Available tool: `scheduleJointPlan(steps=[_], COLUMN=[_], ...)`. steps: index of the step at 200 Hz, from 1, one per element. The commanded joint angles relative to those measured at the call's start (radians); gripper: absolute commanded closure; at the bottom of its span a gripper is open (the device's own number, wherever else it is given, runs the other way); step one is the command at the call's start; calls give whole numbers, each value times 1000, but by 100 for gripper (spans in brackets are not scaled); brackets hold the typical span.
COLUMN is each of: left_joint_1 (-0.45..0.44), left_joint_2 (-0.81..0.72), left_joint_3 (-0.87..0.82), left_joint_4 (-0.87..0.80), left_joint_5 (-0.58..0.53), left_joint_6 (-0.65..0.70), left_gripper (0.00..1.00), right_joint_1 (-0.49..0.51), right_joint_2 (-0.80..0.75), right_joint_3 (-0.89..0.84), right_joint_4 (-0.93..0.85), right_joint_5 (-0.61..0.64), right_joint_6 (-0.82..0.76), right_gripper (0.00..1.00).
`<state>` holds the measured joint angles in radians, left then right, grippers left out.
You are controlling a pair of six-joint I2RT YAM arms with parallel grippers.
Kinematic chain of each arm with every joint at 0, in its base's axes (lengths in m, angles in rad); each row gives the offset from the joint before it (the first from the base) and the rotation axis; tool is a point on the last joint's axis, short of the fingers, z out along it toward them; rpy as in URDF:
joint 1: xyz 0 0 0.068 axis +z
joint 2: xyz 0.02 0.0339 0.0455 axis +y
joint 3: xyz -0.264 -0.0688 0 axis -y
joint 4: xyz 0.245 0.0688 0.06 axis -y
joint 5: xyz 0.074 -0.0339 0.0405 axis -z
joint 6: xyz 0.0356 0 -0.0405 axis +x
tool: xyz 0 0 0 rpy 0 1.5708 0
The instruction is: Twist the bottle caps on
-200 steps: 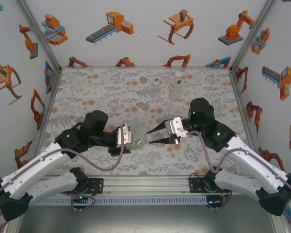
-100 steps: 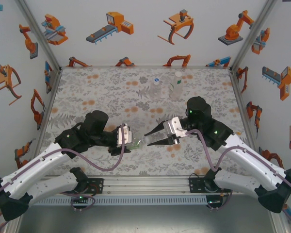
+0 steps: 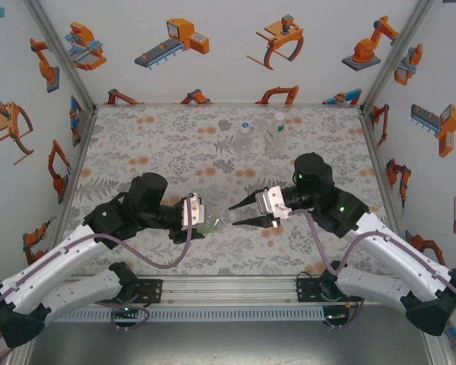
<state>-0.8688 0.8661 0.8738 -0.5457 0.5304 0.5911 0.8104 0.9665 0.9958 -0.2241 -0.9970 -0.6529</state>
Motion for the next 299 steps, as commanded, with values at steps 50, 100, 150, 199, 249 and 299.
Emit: scheduleJointPlan(steps=[50,100,150,199,249,299], left_joint_1=[8,71,124,137,137,136], left_joint_2=[-3,-13,-35,13,9,10], left_joint_3=[7,3,-17,44,40,36], left_joint_4=[37,83,176,137,128,132], left_joint_5=[-156,-303,-341,-360,-329,-326], left_joint_6=[-38,-100,-215,-306,-279,-275], left_gripper=[100,100,100,100,100,100], right_joint_1=[7,6,6,6,2,1], right_joint_2=[-21,-11,178,366,539,640], right_joint_3=[0,-89,-91,-166,-170,-175], right_joint_4=[77,114,-84,-69,-64,-35], right_joint_5=[393,717,1048,1106,1159,1154], right_joint_6=[257,597,1020,1168,1191,1211], right_gripper=[89,93,99,94,90,70])
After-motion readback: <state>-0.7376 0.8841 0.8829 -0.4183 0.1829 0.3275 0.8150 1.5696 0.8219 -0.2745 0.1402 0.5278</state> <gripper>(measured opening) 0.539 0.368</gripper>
